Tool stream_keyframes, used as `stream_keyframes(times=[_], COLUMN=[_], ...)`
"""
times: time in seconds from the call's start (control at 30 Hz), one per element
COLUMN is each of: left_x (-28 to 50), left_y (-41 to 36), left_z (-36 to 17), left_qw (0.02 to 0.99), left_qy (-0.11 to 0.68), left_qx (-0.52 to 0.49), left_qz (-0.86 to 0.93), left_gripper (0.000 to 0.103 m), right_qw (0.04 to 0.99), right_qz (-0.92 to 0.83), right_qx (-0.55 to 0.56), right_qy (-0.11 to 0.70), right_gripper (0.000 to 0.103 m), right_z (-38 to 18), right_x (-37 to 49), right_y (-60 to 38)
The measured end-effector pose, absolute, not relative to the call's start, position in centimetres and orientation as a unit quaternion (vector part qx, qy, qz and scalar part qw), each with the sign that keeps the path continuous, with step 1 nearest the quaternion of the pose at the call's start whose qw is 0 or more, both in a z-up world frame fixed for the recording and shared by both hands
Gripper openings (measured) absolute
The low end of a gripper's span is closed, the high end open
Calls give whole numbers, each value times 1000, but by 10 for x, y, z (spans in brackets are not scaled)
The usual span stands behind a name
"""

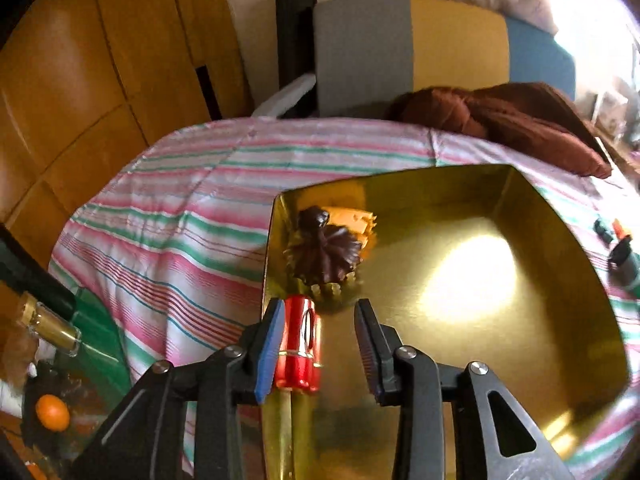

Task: Organize rigid objects
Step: 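Place the red cylinder in the tray with left while right lifts the green toy, then carry the green pump toy into the gold tray and open the right gripper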

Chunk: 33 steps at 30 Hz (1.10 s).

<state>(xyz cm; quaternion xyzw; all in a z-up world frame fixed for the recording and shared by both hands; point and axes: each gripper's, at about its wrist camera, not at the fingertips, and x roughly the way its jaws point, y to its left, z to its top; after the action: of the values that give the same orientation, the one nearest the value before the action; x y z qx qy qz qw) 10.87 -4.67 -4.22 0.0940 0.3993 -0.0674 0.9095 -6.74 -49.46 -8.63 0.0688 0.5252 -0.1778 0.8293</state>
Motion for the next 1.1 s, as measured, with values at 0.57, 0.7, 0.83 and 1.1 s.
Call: stream_keyframes(times=[0.57,0.7,0.83,1.1], left_x=[47,45,44,43], left_y=[-26,-19,-13,-1], left_z=[-28,-30,-29,-30], left_qw=[920,919,920,920], left_qy=[380,383,382,383], left_qx=[46,35,28,16], left_qz=[-84,-85,-85,-80], left_gripper=[41,41,41,41], right_qw=[814,811,815,863], right_qz=[-173,-159,-141,-78], right_qx=[78,84,86,75], right_qy=[549,557,555,493], right_gripper=[64,64,64,64], right_z=[-83,-81,-72,-9], right_x=[-75,-80,-79,-61], right_y=[-478,-462,-442,-384])
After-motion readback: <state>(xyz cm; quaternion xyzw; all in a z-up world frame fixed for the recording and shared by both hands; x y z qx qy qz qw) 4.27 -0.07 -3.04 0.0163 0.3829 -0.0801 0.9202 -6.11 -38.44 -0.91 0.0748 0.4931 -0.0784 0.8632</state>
